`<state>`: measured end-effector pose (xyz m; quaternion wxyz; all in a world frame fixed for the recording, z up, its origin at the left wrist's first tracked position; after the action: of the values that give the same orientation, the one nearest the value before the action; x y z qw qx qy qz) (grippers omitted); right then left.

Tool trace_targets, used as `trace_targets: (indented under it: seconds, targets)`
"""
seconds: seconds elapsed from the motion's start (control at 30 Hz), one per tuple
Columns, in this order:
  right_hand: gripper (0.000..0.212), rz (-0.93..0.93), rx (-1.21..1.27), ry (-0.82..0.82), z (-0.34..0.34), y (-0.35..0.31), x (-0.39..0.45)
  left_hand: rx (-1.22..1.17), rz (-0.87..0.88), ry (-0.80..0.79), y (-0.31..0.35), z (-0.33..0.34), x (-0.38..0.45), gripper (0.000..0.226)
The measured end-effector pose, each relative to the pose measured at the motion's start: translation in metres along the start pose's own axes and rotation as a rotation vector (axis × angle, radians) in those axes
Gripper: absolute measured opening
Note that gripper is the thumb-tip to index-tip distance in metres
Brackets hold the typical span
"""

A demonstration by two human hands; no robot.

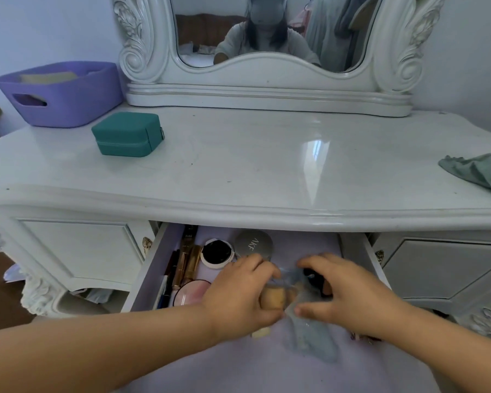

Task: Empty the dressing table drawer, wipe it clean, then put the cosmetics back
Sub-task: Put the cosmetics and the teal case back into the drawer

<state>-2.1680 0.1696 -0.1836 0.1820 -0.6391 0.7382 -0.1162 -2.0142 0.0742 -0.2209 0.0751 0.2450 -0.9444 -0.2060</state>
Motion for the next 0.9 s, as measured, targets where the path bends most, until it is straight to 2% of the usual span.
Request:
trace_targets:
  seconds: [0.07,0.17,0.33,0.4,0.47,0.57,0.7,0.8,0.9]
  targets:
    - [0.051,-0.024,0.096,0.087,-0.020,-0.007,-0.001,-0.067,0.050,0.042,0.002,-0.023,-0.007,0.038]
    - [0.025,-0.061,0.235,0.201,-0.045,-0.021,0.001,-0.016,0.100,0.167,0.003,-0.061,-0.018,0.033]
    - [0.018,-0.154,0.348,0.278,-0.070,-0.058,0.033,-0.041,-0.071,0.511,-0.031,-0.127,-0.013,0.023]
    - [0.018,-0.193,0.355,0.292,-0.071,-0.075,0.052,0.010,-0.149,0.666,-0.055,-0.150,-0.007,0.029]
    - [0.018,-0.228,0.357,0.296,-0.068,-0.090,0.071,0.099,-0.292,0.751,-0.084,-0.168,0.001,0.044]
    - [0.019,-0.257,0.346,0.281,-0.060,-0.109,0.098,0.120,-0.535,0.788,-0.131,-0.185,0.013,0.069]
    - [0.019,-0.244,0.347,0.258,-0.050,-0.124,0.126,0.126,-0.724,0.778,-0.173,-0.192,0.031,0.089]
    - [0.019,-0.215,0.346,0.262,-0.045,-0.127,0.142,0.044,-0.811,0.786,-0.191,-0.194,0.044,0.097]
    - [0.017,-0.203,0.341,0.273,-0.043,-0.127,0.151,-0.093,-0.859,0.840,-0.201,-0.201,0.055,0.095]
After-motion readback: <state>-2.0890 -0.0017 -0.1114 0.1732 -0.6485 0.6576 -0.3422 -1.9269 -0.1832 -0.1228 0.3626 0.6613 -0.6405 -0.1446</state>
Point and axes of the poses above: each hand's wrist, its own x-axis towards the middle knuckle, its own z-axis out of the palm, y = z × x, the point moved 2 cm from there along x, towards the middle knuckle, and after that the axes turned 2 degrees about -y, right-handed, at the moved point
